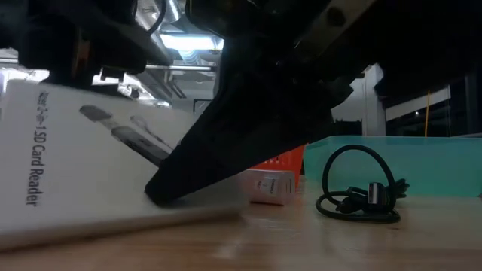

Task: Pick and place items into bin
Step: Put the white card reader box into the light blue bin

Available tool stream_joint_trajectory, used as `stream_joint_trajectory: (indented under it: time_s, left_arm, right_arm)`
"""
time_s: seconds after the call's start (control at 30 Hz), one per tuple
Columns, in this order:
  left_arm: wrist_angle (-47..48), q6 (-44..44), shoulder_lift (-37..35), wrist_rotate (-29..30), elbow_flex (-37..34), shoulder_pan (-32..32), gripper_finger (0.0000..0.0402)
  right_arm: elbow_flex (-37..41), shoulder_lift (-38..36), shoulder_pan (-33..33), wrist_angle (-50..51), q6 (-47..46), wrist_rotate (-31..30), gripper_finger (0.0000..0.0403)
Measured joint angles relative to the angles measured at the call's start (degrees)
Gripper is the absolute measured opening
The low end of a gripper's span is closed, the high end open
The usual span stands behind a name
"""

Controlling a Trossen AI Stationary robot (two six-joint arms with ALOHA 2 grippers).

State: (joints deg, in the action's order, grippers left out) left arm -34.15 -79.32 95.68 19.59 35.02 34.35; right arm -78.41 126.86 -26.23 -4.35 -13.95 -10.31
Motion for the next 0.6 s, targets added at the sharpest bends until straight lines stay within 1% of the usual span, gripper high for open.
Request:
stream_joint_trajectory:
  time_s: [0.33,0.53,0.6]
  left_arm:
    - [-2.0,1.9,0.0,0.2,0.0,0.0,0.0180]
    - [-4.2,2.7,0.0,-0.9,0.1,0.2,0.0180]
    - [-4.2,3.0,0.0,-0.8,0.0,0.2,0.0180]
  right_arm:
    - [0.1,0.2,0.1,-1.6,1.2,-0.4,0.0000]
    - [0.3,0.5,0.6,-1.1,2.4,-4.0,0.0000]
    - [0.3,0.5,0.6,-1.1,2.4,-4.0,0.0000]
